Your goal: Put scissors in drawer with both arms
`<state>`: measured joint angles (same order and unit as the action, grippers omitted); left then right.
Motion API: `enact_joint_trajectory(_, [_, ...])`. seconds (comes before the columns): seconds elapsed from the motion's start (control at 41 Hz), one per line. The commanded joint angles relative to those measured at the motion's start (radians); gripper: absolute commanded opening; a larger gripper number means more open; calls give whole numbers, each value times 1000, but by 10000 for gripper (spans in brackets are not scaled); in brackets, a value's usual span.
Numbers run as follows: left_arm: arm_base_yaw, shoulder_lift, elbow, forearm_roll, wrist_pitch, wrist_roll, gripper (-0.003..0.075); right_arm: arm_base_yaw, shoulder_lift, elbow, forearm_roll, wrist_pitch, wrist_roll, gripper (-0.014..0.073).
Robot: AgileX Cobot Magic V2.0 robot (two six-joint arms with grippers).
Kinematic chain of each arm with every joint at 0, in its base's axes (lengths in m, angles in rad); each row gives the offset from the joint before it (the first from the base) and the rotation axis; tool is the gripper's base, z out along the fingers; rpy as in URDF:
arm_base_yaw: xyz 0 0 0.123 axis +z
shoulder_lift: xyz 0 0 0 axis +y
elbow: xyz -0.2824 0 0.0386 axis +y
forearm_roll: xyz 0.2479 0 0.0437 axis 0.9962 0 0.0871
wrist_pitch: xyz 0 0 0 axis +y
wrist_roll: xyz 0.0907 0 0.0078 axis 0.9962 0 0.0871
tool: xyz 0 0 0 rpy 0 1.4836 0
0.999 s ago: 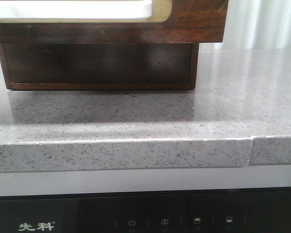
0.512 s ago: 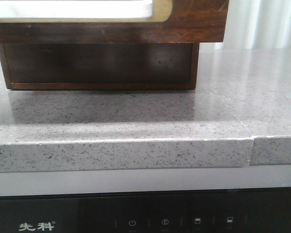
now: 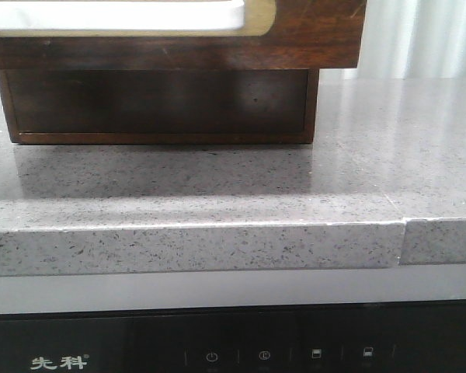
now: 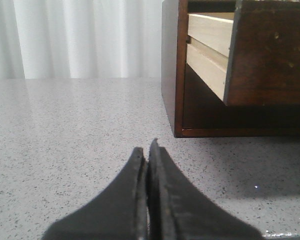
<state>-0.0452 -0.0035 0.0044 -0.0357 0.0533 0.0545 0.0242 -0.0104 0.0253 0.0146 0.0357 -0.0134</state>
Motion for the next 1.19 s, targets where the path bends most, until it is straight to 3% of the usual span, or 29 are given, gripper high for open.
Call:
enact_joint_trajectory(0.0, [2, -17, 24, -6, -83, -9, -20, -12, -17, 2, 5, -87, 2, -67])
enact_joint_trajectory(0.317, [2, -17, 24, -6, -83, -9, -20, -12, -17, 2, 3, -95, 56, -67])
enact_joint_trajectory(0.463, [2, -17, 24, -6, -83, -9, -20, -12, -17, 2, -46, -89, 55, -67])
enact_joint_trajectory(1.169, [2, -17, 24, -6, -83, -9, -20, 0, -17, 2, -43, -83, 55, -67])
